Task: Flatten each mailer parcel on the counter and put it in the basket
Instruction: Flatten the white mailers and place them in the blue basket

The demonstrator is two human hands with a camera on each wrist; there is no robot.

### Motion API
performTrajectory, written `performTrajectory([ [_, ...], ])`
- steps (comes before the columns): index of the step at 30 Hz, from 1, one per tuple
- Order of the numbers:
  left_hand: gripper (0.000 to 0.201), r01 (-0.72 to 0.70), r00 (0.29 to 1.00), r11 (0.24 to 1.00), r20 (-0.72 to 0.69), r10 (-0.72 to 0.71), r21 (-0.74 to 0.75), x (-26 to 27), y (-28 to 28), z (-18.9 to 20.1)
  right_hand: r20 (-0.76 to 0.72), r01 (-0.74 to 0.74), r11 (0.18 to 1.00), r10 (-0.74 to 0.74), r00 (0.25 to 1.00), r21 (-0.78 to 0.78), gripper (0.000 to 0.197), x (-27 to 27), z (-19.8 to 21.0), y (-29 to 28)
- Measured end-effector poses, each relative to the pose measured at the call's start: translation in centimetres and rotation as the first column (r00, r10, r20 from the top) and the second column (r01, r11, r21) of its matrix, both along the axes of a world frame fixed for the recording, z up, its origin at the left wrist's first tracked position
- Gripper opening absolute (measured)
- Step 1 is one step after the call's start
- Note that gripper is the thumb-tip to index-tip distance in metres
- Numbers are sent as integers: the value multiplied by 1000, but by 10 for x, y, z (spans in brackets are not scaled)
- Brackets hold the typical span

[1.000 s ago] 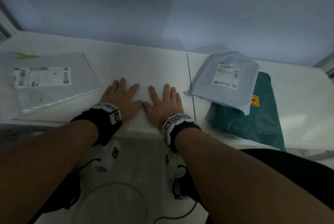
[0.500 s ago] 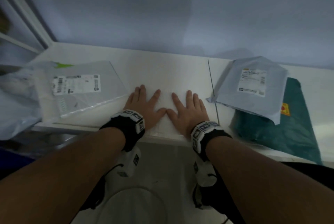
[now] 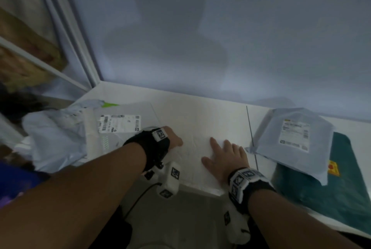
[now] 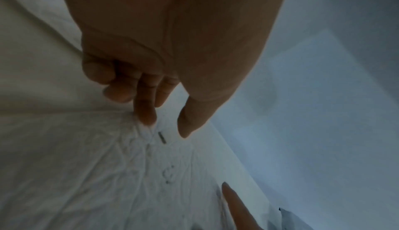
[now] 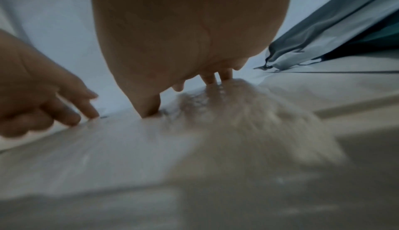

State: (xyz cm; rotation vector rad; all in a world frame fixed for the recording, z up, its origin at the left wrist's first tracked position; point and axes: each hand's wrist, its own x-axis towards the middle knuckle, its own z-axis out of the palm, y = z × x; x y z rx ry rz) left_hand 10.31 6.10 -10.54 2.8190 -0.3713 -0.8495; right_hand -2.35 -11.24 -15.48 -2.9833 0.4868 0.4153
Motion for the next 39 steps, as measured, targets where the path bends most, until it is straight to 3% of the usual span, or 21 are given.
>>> performTrajectory([
  [4,42,15,999,1000,40,-16,23,-4,-1,-8,-24,13,1000,-13,1000,21,86,3,10,1],
  [7,33,9,1000,999,17,-8,-47,-5,-3,-4,-48,25,998,-22,999,60,88,1,16,1],
  [9,44,46,999,996,31,-44,-76,-7,-5,9,-27,33,996,-31,999,88,84,2,24,-1],
  [11,40,101,993,979,73,-89,-180,-9,-8,30,63,45,988,-54,997,149,77,5,41,-7],
  [15,11,211,962,905,243,-125,-370,-15,-5,87,305,-56,915,-75,950,399,80,17,104,-21],
  [17,8,330,917,880,339,-212,-342,-24,-1,113,384,-158,857,-51,922,490,63,19,141,-23],
  [19,14,420,864,856,420,-276,-302,-34,3,128,453,-258,860,35,891,440,22,16,169,-19],
  [22,16,464,819,828,508,-266,-314,-44,6,134,494,-321,886,126,860,334,34,11,180,-5],
  [26,13,424,843,847,481,-239,-322,-38,11,130,533,-334,908,158,831,251,31,13,176,-2],
  [30,35,336,903,858,393,-176,-388,-17,24,135,619,-297,911,62,783,285,38,17,183,-19],
  [32,46,270,933,831,344,-102,-487,-12,28,135,614,-291,878,-3,790,379,44,16,180,-26],
  [34,52,230,936,815,349,-36,-532,-10,28,134,601,-294,818,-79,795,495,37,15,177,-31],
  [39,27,63,934,703,291,209,-709,-1,31,131,595,-310,683,-227,771,662,12,11,184,-34],
])
